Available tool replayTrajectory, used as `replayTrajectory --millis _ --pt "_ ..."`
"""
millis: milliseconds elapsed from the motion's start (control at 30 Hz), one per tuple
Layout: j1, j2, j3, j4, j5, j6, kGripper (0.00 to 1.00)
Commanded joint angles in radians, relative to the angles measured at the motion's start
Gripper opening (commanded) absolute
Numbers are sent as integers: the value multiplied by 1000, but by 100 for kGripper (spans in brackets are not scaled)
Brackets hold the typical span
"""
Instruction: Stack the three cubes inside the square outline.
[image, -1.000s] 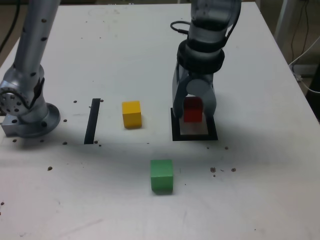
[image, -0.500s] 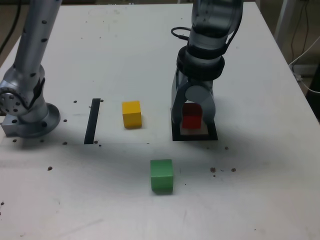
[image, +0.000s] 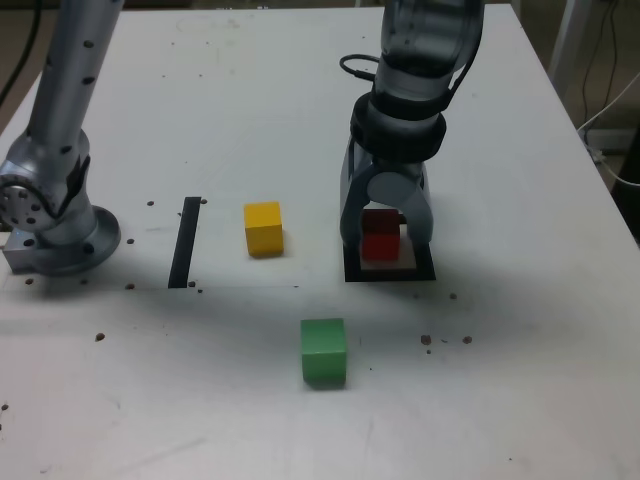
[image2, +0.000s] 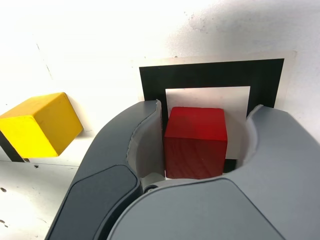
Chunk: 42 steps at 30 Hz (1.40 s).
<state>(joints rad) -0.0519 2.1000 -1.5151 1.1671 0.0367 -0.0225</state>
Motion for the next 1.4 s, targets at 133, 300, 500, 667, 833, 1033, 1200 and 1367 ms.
replayTrajectory --millis 133,300,500,667,833,1033,1200,1367 --pt "-2 -17 7 -2 -4 -1 99" --pt "-1 -78 25 13 -2 0 99" --pt "26 -209 60 74 1 46 99" --pt "81 -291 139 144 -6 96 99" --pt "132 -345 276 130 -26 100 99" --pt "163 -373 404 63 -42 92 99" --pt "168 -373 474 6 -52 91 99" --pt "168 -362 518 -47 -64 91 99"
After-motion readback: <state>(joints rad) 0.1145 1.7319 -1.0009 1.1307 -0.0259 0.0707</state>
